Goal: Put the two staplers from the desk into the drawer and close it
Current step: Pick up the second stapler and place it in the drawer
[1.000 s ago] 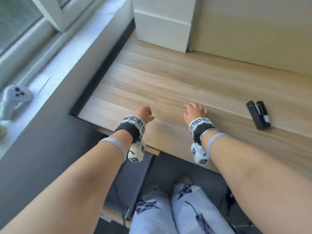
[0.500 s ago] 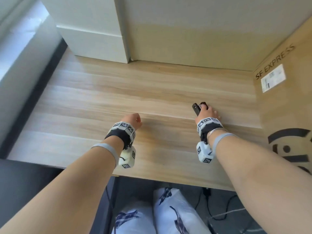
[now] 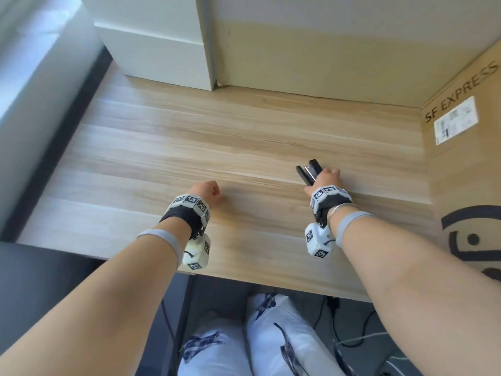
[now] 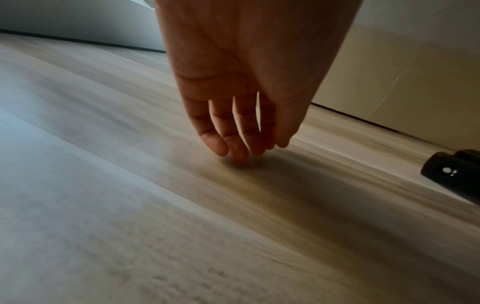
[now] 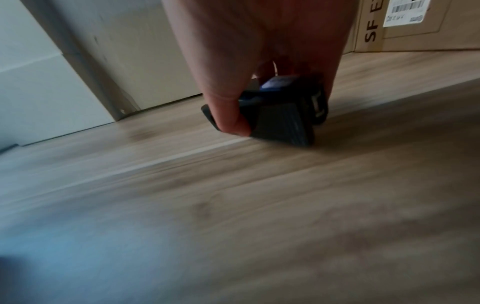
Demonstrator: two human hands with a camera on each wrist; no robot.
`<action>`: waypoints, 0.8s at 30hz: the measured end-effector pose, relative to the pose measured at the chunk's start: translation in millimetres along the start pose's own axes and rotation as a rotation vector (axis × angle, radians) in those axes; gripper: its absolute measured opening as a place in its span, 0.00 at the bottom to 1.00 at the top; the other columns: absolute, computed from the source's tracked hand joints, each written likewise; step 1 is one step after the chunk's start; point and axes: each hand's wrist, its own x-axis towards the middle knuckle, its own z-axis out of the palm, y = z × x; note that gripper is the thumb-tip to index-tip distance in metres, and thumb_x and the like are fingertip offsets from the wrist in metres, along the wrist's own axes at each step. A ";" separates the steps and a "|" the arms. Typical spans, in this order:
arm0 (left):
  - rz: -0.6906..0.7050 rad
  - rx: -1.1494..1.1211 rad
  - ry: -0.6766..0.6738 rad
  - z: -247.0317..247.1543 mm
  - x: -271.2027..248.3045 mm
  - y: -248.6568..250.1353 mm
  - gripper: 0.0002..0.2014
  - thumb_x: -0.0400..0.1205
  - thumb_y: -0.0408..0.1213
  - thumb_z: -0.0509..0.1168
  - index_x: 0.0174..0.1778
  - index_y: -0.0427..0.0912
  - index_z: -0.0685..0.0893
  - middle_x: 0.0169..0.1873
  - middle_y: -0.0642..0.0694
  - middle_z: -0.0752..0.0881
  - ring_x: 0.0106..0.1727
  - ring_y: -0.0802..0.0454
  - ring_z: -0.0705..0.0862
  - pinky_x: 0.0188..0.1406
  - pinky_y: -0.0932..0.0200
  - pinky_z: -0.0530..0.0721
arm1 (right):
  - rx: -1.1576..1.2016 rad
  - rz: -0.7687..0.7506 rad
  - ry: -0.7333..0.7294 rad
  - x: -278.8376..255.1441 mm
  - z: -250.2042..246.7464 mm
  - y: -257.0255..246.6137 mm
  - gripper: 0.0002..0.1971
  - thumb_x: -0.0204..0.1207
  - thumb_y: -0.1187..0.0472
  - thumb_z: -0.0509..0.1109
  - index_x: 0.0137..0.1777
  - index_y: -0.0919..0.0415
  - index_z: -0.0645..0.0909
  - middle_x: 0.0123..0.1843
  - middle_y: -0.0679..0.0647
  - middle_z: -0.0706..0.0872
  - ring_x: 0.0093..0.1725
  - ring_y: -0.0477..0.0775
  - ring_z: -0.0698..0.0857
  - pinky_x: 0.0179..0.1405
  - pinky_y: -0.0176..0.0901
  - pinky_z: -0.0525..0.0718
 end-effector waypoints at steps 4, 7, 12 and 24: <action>0.012 -0.006 0.036 -11.4 -14.5 -27.0 0.13 0.79 0.35 0.63 0.58 0.36 0.83 0.57 0.34 0.88 0.58 0.37 0.85 0.55 0.50 0.82 | 0.087 -0.117 -0.014 -33.9 18.7 -34.4 0.33 0.68 0.60 0.77 0.71 0.67 0.66 0.70 0.64 0.71 0.65 0.65 0.81 0.61 0.51 0.81; 0.000 -0.009 0.055 -18.9 -29.0 -58.8 0.13 0.80 0.36 0.63 0.58 0.36 0.83 0.57 0.35 0.88 0.58 0.37 0.85 0.55 0.51 0.82 | 0.076 -0.260 -0.087 -66.6 37.2 -67.8 0.34 0.66 0.61 0.78 0.69 0.65 0.65 0.66 0.65 0.77 0.63 0.66 0.82 0.58 0.51 0.81; -0.049 -0.023 0.084 -24.4 -58.7 -121.1 0.14 0.81 0.36 0.61 0.60 0.35 0.82 0.58 0.35 0.87 0.59 0.37 0.84 0.56 0.51 0.82 | -0.062 -0.507 -0.252 -130.0 75.5 -124.7 0.37 0.65 0.57 0.79 0.70 0.60 0.64 0.61 0.63 0.85 0.57 0.65 0.86 0.51 0.48 0.82; -0.247 -0.119 0.136 -12.5 -137.8 -291.6 0.13 0.80 0.35 0.60 0.58 0.36 0.83 0.58 0.35 0.87 0.61 0.38 0.83 0.60 0.51 0.80 | -0.257 -0.824 -0.645 -260.4 188.7 -207.1 0.41 0.65 0.49 0.81 0.74 0.64 0.67 0.70 0.60 0.80 0.70 0.62 0.79 0.67 0.50 0.77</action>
